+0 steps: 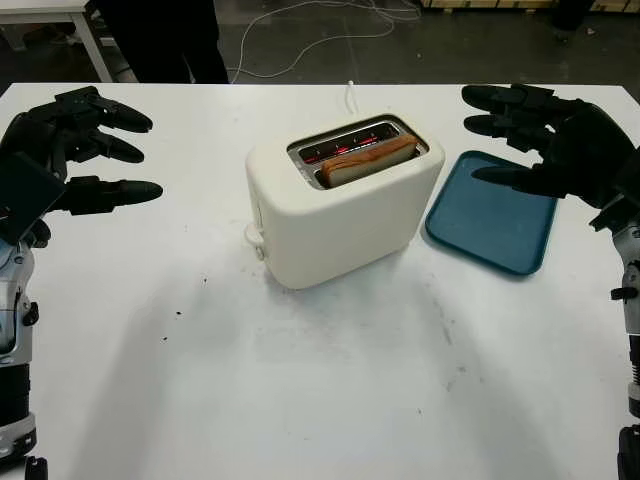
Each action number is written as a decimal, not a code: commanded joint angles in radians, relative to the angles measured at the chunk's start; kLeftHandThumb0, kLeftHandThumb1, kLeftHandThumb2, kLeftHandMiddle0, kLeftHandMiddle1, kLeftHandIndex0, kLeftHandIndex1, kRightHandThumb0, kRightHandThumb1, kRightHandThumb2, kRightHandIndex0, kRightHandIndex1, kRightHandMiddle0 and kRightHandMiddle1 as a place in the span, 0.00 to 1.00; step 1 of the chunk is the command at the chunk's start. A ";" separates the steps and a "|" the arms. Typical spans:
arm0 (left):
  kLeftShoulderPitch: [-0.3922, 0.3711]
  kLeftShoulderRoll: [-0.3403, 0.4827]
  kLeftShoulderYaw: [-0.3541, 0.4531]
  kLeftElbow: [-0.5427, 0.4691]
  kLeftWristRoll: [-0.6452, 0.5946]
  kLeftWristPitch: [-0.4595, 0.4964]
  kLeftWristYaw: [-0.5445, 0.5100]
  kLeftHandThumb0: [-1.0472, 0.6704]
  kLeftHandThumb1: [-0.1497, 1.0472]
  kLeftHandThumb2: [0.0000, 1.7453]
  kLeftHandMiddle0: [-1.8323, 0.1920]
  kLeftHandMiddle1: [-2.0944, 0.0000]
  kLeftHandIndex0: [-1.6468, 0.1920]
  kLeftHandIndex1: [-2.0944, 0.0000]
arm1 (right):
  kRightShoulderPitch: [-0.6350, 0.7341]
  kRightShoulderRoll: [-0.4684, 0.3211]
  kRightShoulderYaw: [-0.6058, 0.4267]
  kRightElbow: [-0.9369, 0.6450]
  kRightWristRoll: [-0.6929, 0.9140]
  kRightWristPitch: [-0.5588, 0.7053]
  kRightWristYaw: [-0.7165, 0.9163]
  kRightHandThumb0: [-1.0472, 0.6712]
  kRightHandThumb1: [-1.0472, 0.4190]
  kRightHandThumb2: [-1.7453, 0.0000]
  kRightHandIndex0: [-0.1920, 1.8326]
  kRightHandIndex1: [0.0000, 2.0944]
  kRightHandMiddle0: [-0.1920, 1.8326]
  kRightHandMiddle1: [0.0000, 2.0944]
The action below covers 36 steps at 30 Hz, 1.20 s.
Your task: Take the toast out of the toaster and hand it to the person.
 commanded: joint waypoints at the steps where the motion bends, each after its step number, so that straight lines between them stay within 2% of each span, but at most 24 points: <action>1: 0.016 -0.005 -0.001 -0.010 0.006 -0.005 0.009 0.00 0.57 0.00 0.62 0.50 0.58 0.57 | 0.002 0.000 -0.008 0.003 0.010 -0.004 0.005 0.22 0.17 1.00 0.18 0.24 0.31 0.00; 36: 0.018 -0.006 0.000 -0.009 0.001 -0.005 0.014 0.00 0.56 0.00 0.62 0.50 0.58 0.57 | 0.002 0.002 -0.007 0.008 0.010 -0.012 0.008 0.21 0.17 1.00 0.17 0.26 0.31 0.00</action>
